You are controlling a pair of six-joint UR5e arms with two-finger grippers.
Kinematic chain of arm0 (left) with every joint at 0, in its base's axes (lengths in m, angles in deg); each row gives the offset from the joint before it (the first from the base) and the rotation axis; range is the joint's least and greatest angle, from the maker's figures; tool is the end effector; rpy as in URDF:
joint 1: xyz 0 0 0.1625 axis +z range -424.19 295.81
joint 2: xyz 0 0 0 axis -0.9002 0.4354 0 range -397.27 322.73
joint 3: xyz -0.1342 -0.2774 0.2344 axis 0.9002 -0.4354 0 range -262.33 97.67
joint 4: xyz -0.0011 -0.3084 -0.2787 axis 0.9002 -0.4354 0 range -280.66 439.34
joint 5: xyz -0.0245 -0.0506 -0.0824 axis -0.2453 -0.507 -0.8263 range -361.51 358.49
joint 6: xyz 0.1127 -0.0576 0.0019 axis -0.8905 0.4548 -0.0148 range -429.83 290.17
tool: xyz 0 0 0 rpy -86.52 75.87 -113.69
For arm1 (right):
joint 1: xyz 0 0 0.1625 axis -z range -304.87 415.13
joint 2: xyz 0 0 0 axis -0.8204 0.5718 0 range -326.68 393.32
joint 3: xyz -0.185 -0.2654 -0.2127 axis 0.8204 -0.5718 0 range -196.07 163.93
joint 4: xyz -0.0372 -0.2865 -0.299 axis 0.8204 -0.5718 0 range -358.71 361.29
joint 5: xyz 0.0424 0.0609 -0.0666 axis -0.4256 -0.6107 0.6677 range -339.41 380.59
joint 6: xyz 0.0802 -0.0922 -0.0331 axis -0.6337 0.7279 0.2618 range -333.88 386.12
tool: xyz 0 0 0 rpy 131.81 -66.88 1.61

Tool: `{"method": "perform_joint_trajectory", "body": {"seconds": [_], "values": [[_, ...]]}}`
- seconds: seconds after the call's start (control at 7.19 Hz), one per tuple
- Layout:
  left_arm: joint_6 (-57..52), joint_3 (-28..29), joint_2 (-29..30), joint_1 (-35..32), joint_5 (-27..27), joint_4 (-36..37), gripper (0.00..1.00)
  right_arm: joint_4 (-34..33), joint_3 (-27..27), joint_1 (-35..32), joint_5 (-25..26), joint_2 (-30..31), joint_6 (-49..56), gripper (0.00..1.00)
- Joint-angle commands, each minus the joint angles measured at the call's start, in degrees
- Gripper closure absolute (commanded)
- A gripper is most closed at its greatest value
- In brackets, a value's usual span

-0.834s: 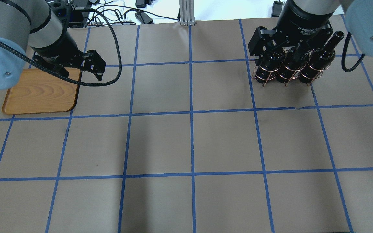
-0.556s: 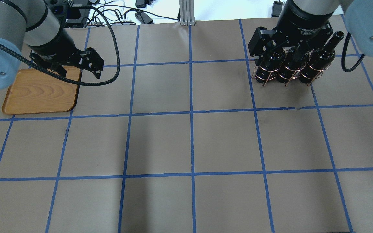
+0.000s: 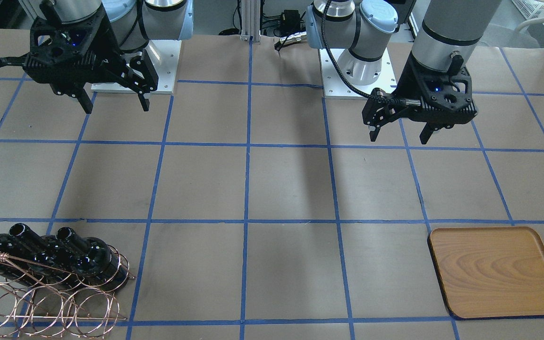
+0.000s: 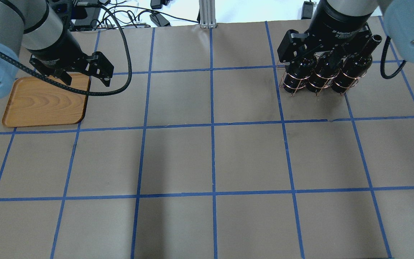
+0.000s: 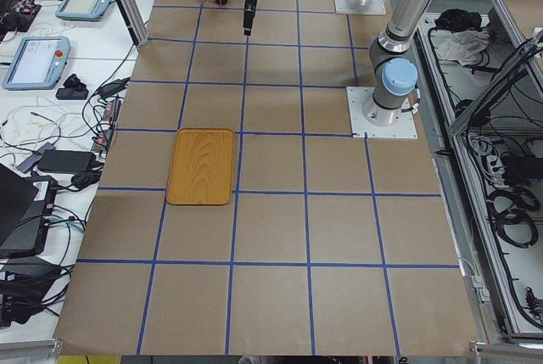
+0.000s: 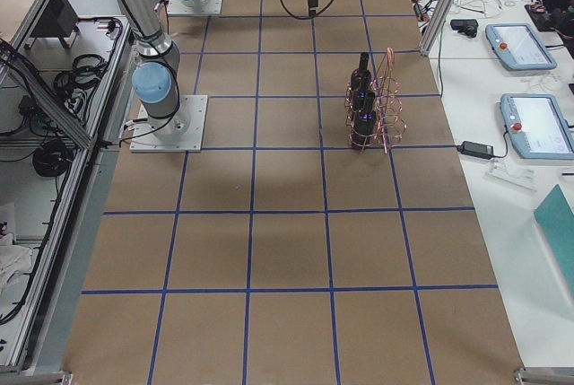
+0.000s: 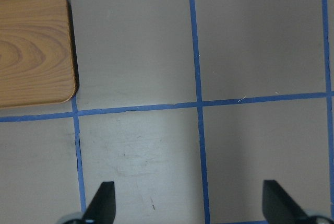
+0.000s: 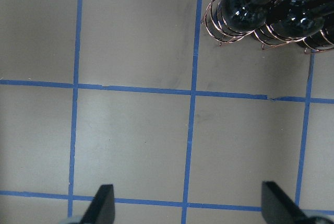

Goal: Take wine from basket and place on tray
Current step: 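Lower the right gripper over the dark bottles in the copper wire rack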

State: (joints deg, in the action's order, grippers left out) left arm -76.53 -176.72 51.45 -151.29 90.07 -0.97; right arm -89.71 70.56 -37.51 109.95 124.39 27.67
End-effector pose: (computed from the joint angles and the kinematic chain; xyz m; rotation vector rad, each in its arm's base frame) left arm -0.1044 -0.5039 0.4139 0.1001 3.0982 -0.1742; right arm 0.1573 -0.4899 0.4635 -0.1148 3.1240 -0.1483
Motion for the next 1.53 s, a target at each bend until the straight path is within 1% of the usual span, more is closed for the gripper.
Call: {"method": "perform_joint_trajectory", "body": {"seconds": [0.0, 0.14, 0.28, 0.42, 0.7, 0.83, 0.97, 1.25, 1.39], "values": [[0.1, -0.3, 0.1, 0.0, -0.2, 0.0, 0.00, 0.0, 0.0, 0.1, -0.8, -0.4, 0.3, 0.00], [0.2, -0.4, 0.1, 0.0, -0.2, 0.0, 0.00, -0.9, -0.1, 0.3, -0.9, -1.3, 0.4, 0.00], [0.7, -0.5, 0.1, 0.0, -0.3, 0.0, 0.00, -1.2, -1.1, 1.5, -0.8, -3.9, 0.3, 0.00], [0.7, -0.6, 0.2, 0.0, -0.3, 0.1, 0.00, -1.2, -3.2, 4.4, -0.9, -6.3, 0.5, 0.00], [-0.2, -0.6, 0.3, 0.0, -0.2, 0.6, 0.00, -2.6, -10.3, 7.8, -0.5, -13.7, 1.7, 0.00], [-0.1, -0.6, 0.4, 0.0, -0.3, 0.7, 0.00, -3.7, -12.3, 9.9, -0.2, -16.6, 5.2, 0.00], [-0.2, -0.6, 0.3, 0.0, -0.3, 0.7, 0.00, -5.4, -12.5, 13.2, -0.7, -17.9, 8.9, 0.00], [-0.2, -0.6, 0.4, 0.0, -0.3, 0.7, 0.00, -8.4, -12.5, 14.0, -0.2, -20.7, 10.9, 0.01], [-0.2, -0.6, 0.4, 0.0, -0.2, 0.7, 0.00, -8.6, -12.5, 14.0, -0.2, -21.4, 10.9, 0.02]]}}
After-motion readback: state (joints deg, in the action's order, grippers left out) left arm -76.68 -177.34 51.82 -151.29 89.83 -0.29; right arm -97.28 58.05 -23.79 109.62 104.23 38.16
